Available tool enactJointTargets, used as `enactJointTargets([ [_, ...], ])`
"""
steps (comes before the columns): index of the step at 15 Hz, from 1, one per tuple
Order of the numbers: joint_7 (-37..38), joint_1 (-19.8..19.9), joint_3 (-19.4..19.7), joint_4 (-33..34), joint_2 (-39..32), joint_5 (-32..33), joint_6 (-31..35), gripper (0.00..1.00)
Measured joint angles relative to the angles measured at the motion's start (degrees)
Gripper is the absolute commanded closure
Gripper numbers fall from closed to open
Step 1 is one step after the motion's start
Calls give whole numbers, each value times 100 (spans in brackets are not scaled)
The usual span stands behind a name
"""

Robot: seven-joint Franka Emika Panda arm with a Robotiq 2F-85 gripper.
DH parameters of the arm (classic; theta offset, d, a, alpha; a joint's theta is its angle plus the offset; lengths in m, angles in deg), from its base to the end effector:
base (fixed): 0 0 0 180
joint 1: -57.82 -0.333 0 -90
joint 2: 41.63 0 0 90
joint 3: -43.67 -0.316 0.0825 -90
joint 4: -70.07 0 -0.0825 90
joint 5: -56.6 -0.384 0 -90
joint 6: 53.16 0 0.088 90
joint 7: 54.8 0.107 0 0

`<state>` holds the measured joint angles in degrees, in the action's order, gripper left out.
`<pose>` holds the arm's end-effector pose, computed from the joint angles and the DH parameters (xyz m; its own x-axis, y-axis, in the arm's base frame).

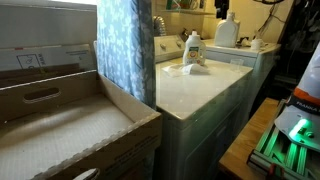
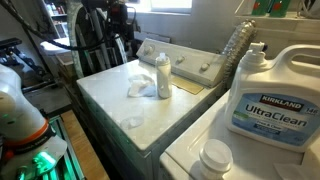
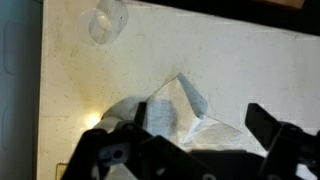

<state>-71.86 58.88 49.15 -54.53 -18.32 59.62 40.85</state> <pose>0.4138 -0.0575 0.5434 0.9717 0.1994 -0.1267 0.1980 -0.9799 -0.0244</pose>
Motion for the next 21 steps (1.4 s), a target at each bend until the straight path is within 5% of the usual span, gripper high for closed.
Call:
enactJointTargets([
  [7, 31, 284, 363, -1347, -699, 39, 791, 0],
  [13, 198, 472, 402, -1647, -1172, 188, 1287, 0],
  [21, 1953, 544, 148, -1643, -1191, 2009, 1312, 0],
])
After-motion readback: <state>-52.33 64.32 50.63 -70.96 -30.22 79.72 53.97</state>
